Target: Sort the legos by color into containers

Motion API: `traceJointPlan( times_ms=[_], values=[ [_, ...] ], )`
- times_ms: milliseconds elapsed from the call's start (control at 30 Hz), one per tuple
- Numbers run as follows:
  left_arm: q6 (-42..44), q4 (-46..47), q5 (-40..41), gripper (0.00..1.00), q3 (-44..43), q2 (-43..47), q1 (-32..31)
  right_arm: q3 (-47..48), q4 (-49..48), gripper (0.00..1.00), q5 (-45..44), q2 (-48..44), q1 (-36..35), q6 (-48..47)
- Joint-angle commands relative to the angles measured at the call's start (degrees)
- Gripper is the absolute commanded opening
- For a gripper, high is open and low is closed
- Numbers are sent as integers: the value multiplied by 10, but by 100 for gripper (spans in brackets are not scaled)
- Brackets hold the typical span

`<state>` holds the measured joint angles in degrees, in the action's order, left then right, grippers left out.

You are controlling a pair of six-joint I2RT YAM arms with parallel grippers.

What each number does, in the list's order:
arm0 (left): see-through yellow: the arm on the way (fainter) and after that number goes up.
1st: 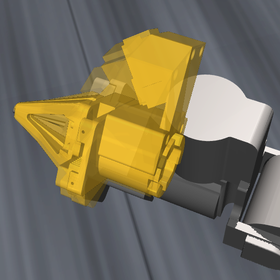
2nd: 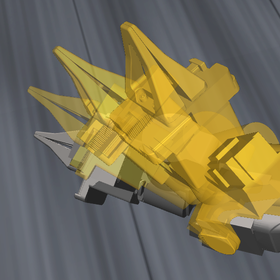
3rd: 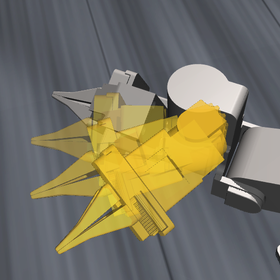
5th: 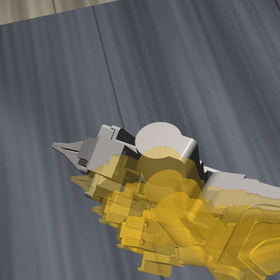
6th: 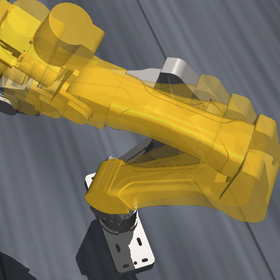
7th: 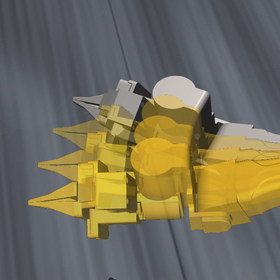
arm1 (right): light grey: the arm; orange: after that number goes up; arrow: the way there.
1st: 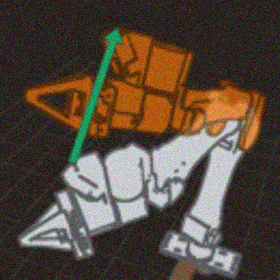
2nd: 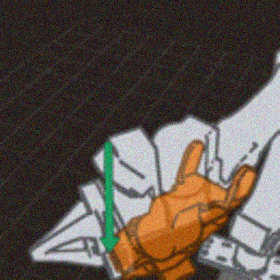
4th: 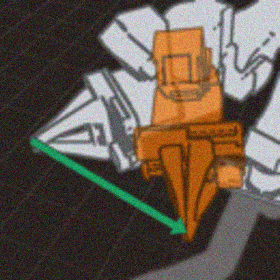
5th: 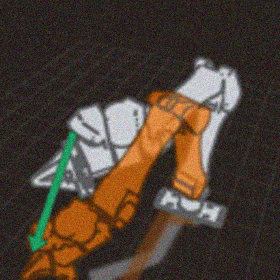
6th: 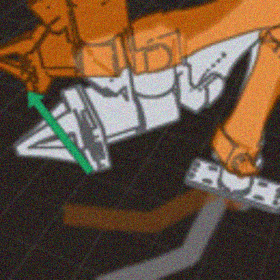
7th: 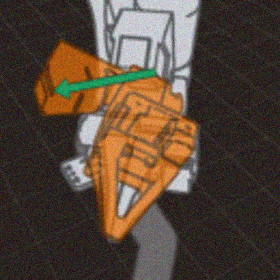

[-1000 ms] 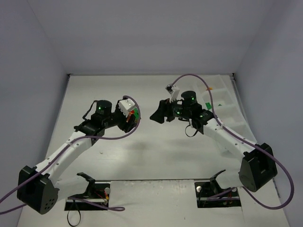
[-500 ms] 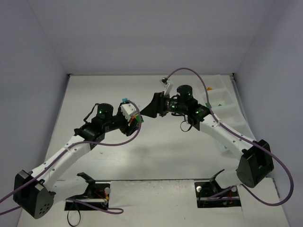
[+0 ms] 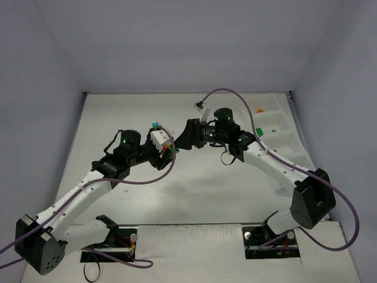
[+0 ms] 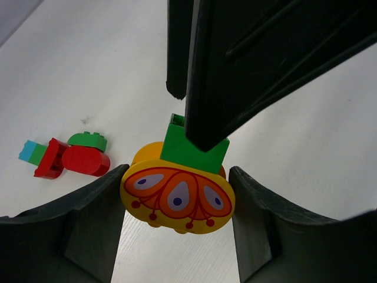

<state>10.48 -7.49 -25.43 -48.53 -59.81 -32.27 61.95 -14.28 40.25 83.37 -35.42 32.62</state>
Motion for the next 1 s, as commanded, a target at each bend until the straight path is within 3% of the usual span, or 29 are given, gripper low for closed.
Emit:
traceJointPlan(
  times_ms=[0, 267, 467, 567, 667, 767, 967],
  values=[
    [12, 24, 2, 17, -41, 9, -7, 24, -22, 67, 11, 3, -11, 4],
    [18, 25, 7, 17, -46, 5, -12, 22, -21, 63, 15, 14, -20, 11],
    [20, 25, 6, 17, -47, 3, -13, 24, -23, 48, 22, 25, -20, 13],
    [27, 17, 9, 17, -44, 2, -12, 25, -23, 16, 17, 23, -20, 10],
    [31, 14, 13, 13, -34, 1, -12, 26, -22, 0, 13, 21, -17, 4],
    [31, 18, 20, 3, -23, 2, -12, 20, -20, 0, 12, 14, -2, 3],
    [30, 24, 35, 0, 0, -4, -12, 5, 7, 0, 16, -15, 57, -12]
  ],
)
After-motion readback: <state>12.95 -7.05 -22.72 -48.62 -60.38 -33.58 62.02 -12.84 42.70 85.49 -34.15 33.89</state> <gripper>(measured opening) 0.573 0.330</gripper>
